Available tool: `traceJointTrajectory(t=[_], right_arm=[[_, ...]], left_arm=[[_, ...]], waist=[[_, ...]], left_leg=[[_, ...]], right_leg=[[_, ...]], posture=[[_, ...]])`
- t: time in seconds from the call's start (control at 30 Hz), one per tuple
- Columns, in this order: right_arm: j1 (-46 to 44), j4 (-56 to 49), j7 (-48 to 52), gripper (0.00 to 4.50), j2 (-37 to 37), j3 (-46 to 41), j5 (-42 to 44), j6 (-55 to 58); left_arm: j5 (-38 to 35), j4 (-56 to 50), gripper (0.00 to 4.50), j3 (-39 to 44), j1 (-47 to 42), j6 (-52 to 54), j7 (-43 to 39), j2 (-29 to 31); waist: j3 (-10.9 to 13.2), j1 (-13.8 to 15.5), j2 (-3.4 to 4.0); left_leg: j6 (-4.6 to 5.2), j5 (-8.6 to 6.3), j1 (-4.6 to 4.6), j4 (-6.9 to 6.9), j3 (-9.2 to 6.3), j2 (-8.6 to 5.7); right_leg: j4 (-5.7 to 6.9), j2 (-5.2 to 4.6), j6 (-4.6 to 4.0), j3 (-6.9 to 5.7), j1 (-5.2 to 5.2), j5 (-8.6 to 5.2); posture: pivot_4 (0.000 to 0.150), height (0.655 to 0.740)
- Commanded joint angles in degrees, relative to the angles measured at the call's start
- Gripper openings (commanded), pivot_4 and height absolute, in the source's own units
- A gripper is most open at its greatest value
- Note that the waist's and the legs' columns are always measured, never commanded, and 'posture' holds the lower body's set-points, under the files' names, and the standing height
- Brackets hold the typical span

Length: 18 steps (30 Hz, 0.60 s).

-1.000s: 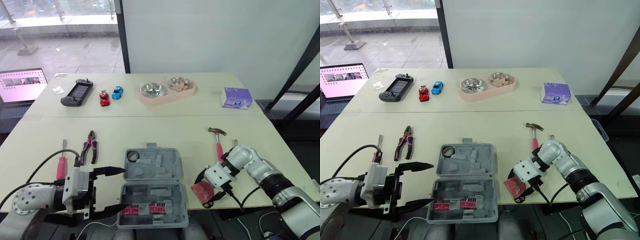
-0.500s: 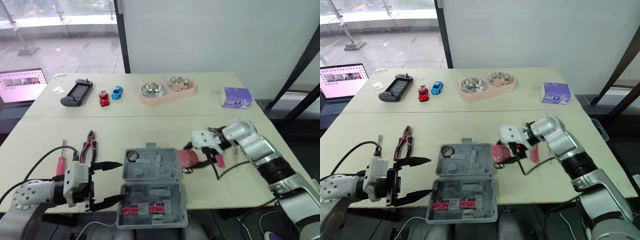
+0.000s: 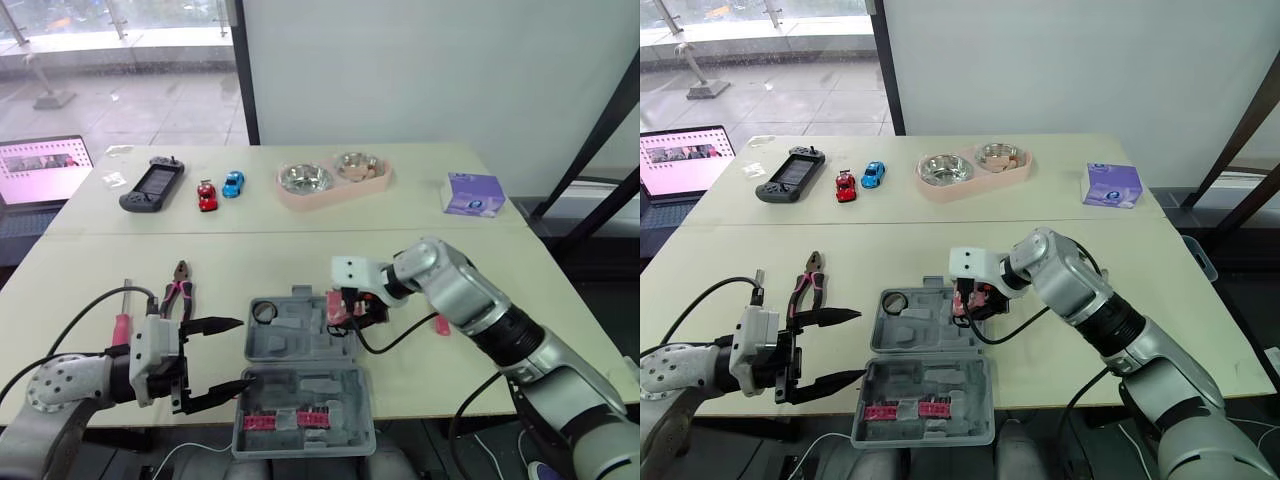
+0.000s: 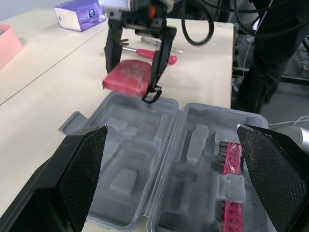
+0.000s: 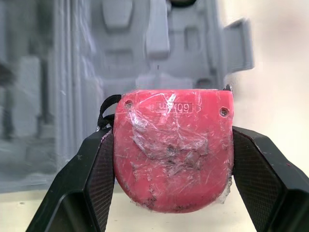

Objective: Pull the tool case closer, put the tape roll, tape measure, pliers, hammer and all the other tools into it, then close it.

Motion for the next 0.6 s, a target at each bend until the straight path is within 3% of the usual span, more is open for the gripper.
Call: traceJointTrajectory(t=[0.03, 0.6], right_arm=[[-0.3, 0.8, -1.2, 2.92, 0.8, 0.8, -1.7, -3.3], [-2.6, 11.2, -1.5, 2.92, 6.5, 4.5, -8.9, -10.7]], left_arm=[[-0.1, -1.4, 4.5, 0.5, 0.1, 0.0, 0.4, 0.6], [-0.4, -2.4, 4.5, 0.0, 0.9, 1.2, 0.3, 1.0]], waist=[[0.0, 0.0, 0.0], [0.0, 0.0, -0.01]], left_leg=[[0.0, 0.0, -0.05, 0.01, 0.0, 0.0], [0.01, 0.01, -0.22, 0.05, -0.02, 0.01]], right_leg=[[0.01, 0.0, 0.0, 0.0, -0.04, 0.0], [0.07, 0.03, 0.0, 0.0, -0.21, 0.01]], posture=[[0.15, 0.7387], [0.15, 0.7387]])
